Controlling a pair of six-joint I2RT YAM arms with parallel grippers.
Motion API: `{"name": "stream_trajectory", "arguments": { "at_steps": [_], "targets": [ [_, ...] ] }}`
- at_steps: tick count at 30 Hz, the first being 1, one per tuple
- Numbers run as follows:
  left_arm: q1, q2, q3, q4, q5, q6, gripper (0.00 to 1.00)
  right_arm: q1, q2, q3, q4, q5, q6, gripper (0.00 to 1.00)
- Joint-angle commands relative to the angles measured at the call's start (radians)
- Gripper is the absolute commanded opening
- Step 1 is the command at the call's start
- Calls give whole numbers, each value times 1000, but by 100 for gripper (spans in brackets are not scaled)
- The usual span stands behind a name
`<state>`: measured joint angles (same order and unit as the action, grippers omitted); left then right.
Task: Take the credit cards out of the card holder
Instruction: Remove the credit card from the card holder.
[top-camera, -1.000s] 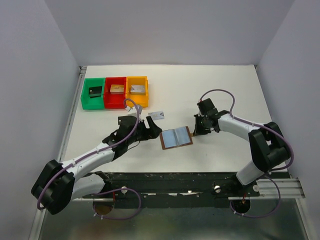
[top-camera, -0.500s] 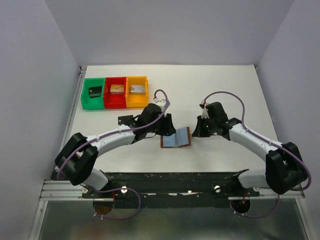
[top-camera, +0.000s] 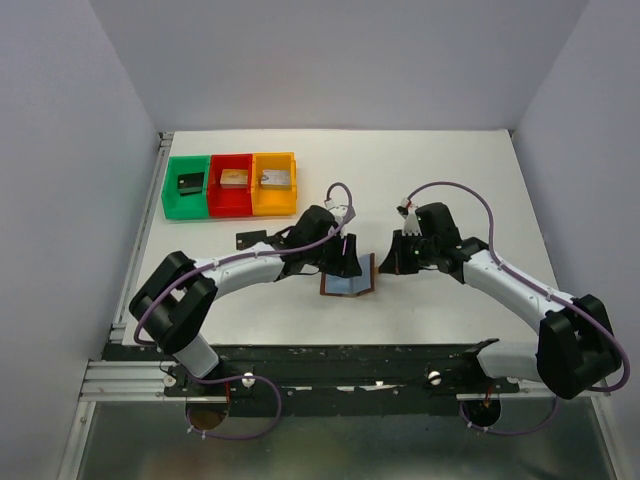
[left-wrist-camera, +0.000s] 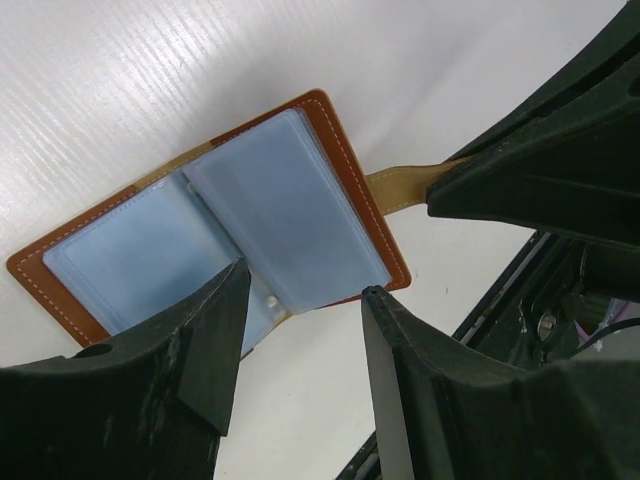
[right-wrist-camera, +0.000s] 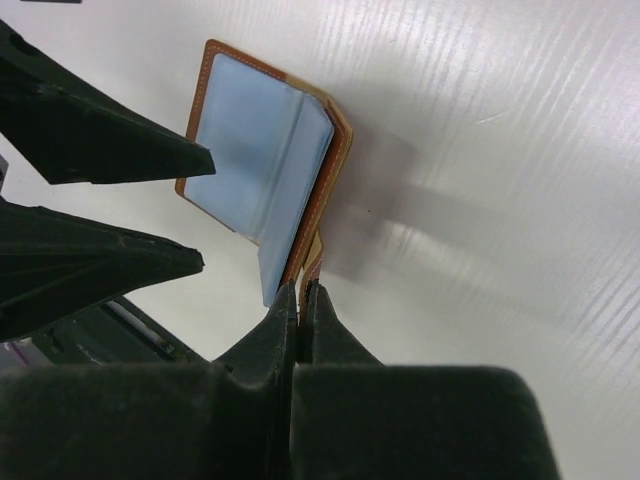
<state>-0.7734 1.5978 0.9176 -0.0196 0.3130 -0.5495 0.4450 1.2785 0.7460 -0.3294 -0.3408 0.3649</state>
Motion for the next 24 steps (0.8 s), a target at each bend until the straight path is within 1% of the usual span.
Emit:
{"name": "stream_trajectory", "arguments": {
  "at_steps": [1,10,24],
  "targets": [
    [-9,33,30,14,55,13,60,-3,-15,23,35,-70,-11,0],
    [-12,88,64,14,72,16,60,-2,-28,30,50,-102,-6,0],
    [-15,94,64,15,77,11,62,-2,-31,39,43,-115,-9,0]
  ]
}}
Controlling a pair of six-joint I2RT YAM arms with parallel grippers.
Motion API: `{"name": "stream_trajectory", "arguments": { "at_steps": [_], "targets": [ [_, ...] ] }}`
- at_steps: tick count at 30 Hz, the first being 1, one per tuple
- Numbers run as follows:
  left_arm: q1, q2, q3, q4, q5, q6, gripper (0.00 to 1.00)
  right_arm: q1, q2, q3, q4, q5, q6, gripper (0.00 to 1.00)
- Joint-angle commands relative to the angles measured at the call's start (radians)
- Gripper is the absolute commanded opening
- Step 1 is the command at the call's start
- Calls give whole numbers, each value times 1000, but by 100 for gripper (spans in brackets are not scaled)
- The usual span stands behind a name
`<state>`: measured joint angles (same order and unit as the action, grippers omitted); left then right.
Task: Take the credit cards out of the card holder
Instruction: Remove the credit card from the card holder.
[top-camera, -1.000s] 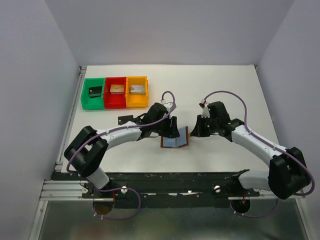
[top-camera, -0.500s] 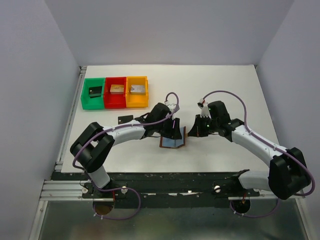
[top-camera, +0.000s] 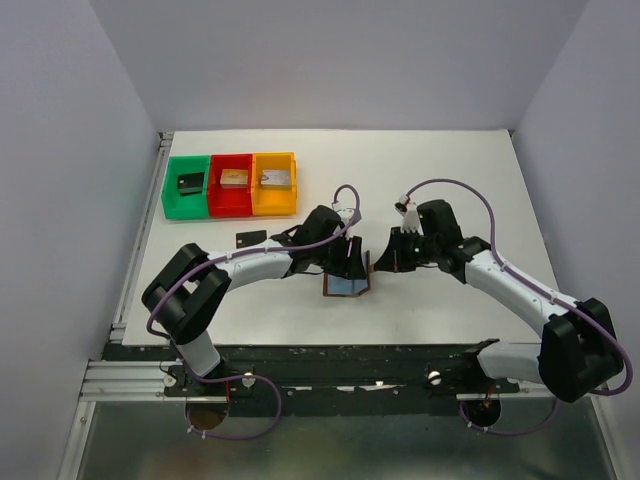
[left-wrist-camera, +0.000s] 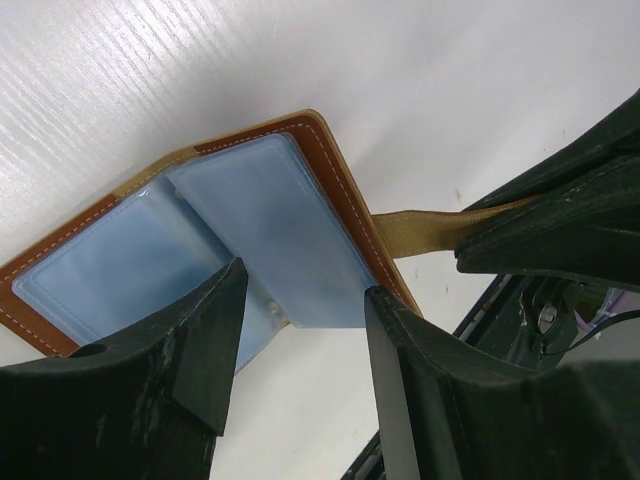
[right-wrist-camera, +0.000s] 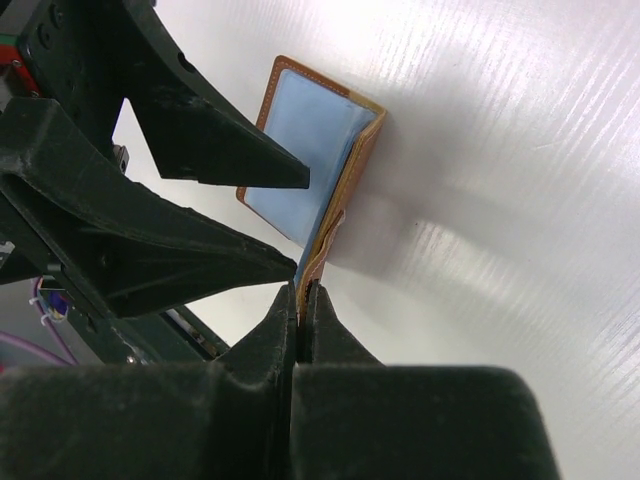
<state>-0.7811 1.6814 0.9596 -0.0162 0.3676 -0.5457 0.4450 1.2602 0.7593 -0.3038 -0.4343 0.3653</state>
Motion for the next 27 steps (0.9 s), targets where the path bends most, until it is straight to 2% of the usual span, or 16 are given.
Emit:
{"name": "stream_trajectory", "arguments": {
  "at_steps": [1,14,27],
  "targets": [
    [-7,11,22,12,19,6,62,-3,-13,26,19,-23,-9,0],
    [-7,-26,1,48,-7,-14,69,-3,-7,25,19,-30,-16,0],
    [-7,-8,1,18,-55,-20,58,-3,-12,20,12,-20,-25,0]
  ]
}}
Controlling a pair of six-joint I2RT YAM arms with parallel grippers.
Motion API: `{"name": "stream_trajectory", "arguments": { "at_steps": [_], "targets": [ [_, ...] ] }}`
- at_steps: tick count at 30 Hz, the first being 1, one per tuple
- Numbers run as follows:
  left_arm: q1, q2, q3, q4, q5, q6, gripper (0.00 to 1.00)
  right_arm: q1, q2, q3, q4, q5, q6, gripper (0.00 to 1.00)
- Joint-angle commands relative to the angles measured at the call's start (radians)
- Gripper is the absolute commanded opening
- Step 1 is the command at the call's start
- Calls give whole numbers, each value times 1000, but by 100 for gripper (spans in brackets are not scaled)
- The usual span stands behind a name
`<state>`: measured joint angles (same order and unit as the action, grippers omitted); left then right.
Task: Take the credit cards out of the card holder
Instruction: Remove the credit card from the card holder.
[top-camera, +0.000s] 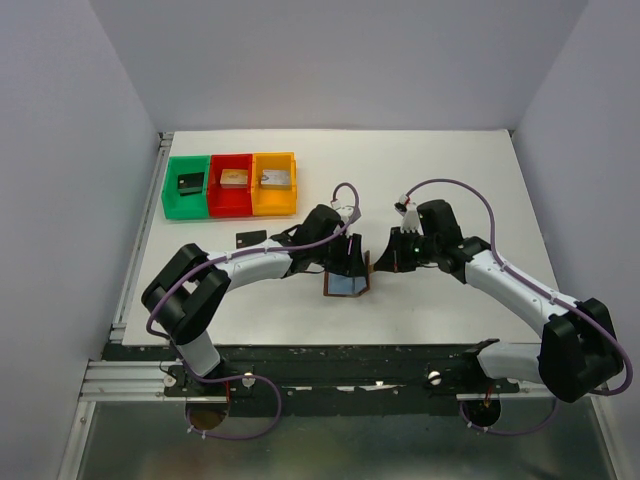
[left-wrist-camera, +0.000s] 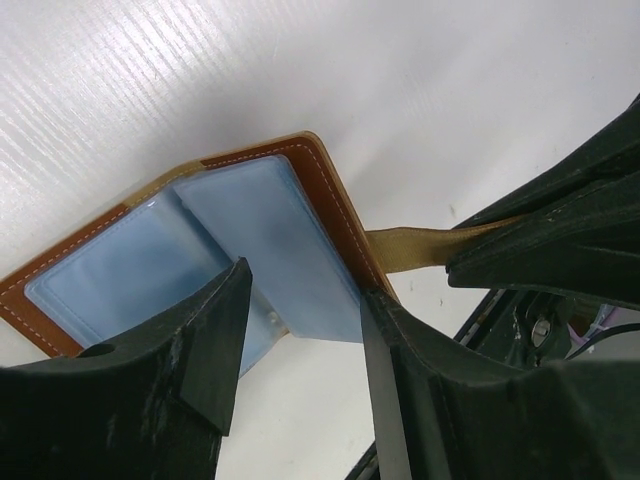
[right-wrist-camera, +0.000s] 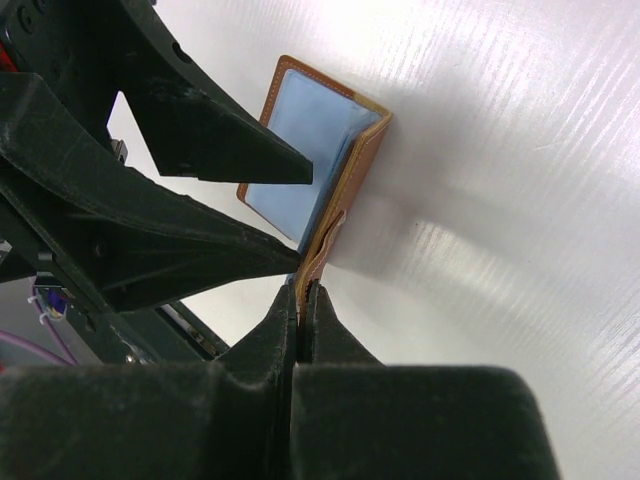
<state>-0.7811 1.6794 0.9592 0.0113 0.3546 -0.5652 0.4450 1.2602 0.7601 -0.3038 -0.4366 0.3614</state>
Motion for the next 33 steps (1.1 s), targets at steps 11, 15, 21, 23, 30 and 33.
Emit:
{"name": "stream_trajectory", "arguments": {
  "at_steps": [11,15,21,23,30,33],
  "targets": [
    [-6,-41,-26,-65,-138,1,55,-3,-12,15,8,-11,-26,0],
    [-9,-55,-30,-80,-175,-1,56,-5,-7,16,8,-13,-30,0],
    [-7,-86,-45,-93,-223,-2,61,-3,-5,13,5,-8,-39,0],
    [-6,-83,-40,-96,-221,1,62,-3,-2,15,6,-10,-41,0],
    [-7,-81,-31,-119,-244,13,67,-3,1,12,5,-5,-42,0],
    [-9,-86,-27,-120,-246,28,70,-2,5,13,5,-7,-42,0]
  ]
}}
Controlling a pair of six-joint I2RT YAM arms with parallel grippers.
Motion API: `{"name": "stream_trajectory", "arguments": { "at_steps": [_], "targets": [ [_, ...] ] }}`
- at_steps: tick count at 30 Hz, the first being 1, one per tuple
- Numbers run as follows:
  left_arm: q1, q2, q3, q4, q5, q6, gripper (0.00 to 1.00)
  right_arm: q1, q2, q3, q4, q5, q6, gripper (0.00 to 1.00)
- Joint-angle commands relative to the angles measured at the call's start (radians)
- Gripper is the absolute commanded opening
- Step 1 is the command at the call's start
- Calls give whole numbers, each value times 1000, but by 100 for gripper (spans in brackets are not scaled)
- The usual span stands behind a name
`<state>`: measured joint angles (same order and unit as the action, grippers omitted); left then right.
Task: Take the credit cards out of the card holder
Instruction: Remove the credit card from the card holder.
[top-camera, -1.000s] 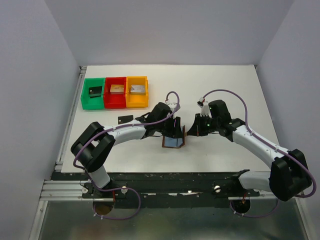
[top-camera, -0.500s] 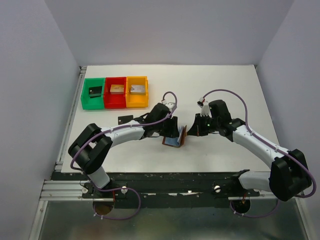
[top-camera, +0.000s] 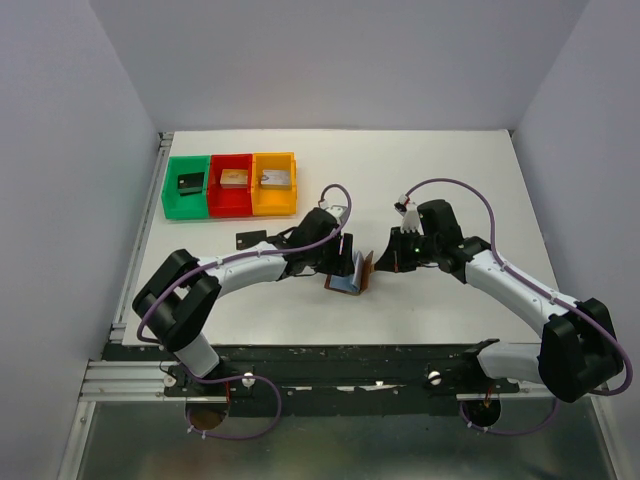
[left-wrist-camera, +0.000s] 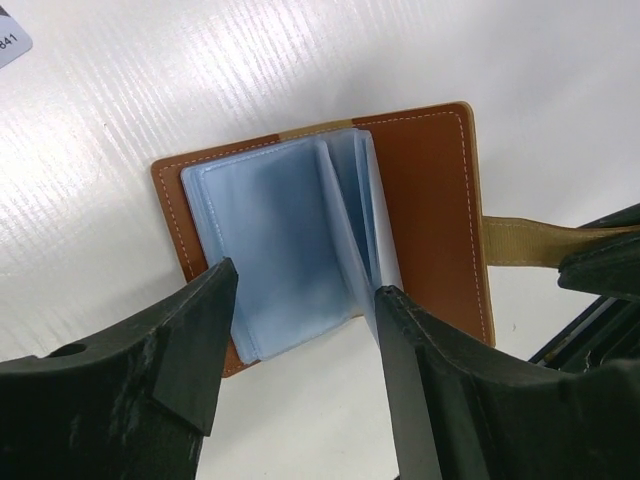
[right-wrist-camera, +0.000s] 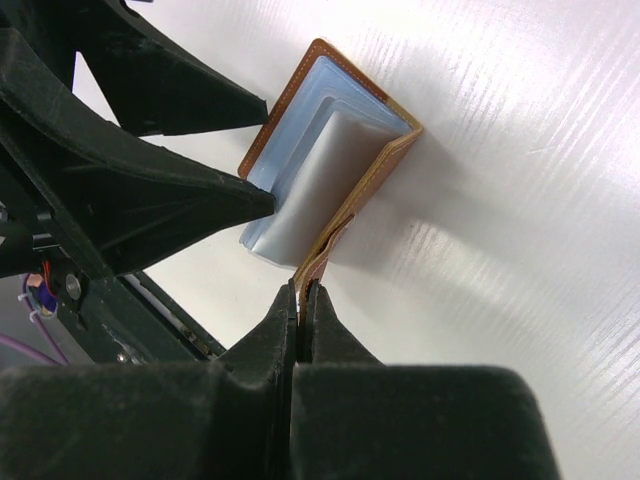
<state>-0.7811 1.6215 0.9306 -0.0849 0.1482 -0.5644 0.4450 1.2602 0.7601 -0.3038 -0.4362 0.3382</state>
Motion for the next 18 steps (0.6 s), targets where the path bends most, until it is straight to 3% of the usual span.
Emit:
{"name": "stream_trajectory", "arguments": {
  "at_steps": [1,9,18],
  "targets": [
    [-15,-25,8,-27,-39,37,70,-5,7,15,5,-7,-19,0],
    [-70,29,92,-78,-47,98,73,-3,8,18,0,-4,-19,0],
    [-92,97,155,-75,66,135,71,-3,-15,-11,-12,105,10,0]
  ]
}}
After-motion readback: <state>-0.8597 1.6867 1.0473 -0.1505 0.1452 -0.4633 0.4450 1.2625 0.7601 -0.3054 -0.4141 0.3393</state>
